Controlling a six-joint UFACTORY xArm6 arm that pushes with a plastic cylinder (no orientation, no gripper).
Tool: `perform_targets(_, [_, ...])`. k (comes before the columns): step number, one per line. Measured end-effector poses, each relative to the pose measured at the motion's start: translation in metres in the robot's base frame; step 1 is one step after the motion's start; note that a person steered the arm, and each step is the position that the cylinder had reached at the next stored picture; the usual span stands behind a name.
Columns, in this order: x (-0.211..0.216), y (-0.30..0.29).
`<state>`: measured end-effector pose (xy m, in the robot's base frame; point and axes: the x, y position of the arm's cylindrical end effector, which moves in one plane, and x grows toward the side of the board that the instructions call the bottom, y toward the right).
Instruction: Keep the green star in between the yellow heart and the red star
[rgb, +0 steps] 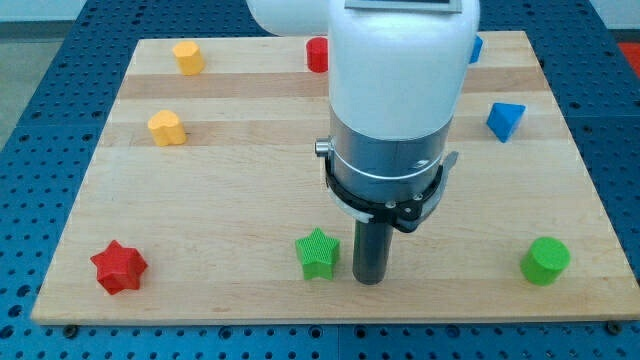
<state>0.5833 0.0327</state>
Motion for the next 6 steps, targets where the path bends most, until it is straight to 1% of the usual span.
perform_targets(2, [0.005, 0.0])
perform_targets(3, [0.005, -0.014])
perform_targets(4, [-0.007, -0.052])
perform_targets(5, [-0.024, -0.058])
perform_targets(6, [-0.032, -0.081])
